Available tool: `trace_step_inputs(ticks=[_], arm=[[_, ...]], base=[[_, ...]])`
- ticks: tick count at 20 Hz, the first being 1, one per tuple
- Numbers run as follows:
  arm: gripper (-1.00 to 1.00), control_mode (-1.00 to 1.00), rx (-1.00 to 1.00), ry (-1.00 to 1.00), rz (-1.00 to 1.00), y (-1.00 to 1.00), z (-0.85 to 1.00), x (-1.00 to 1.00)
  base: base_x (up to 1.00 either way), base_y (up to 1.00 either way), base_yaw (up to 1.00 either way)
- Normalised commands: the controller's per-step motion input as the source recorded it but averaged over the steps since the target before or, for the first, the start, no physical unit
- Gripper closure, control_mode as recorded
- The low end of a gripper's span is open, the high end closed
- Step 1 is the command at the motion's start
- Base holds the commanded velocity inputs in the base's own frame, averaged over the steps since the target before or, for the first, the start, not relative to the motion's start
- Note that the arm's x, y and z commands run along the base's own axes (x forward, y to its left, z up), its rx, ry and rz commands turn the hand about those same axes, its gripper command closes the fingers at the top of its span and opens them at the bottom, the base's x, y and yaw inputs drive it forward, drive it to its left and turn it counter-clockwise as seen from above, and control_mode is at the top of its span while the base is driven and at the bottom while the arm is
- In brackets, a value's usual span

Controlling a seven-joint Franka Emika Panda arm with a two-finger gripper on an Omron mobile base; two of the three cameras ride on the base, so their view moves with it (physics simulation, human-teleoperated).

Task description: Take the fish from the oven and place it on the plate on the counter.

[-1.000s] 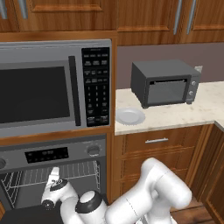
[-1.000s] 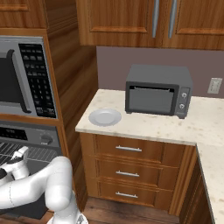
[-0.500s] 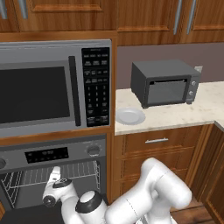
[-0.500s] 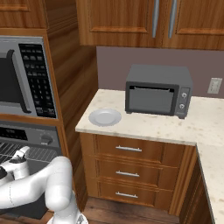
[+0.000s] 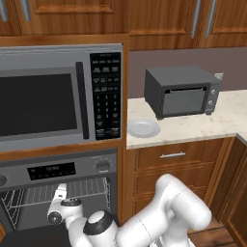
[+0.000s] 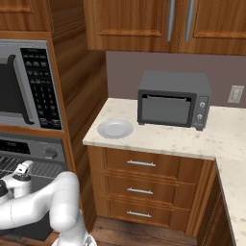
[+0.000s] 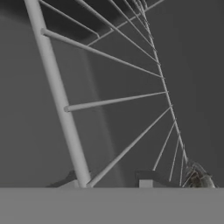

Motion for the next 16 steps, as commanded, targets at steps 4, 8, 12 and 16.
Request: trace_step_inputs(ticks=[4,8,12,16], arm=[[1.00,-1.00,0.00,0.00,0.00,0.00,-0.61,-0.51],[1.00,-1.00,0.00,0.00,0.00,0.00,-0.64,-0.67],[1.00,-1.00,0.01,0.00,0.00,0.00,-0.61,-0.79],[1.00,-1.00,0.00,0.00,0.00,0.00,-0.63,-0.94]], base=[[0.00,0.00,0.00],[0.00,0.00,0.00],[0.00,0.00,0.00],[0.00,0.00,0.00]])
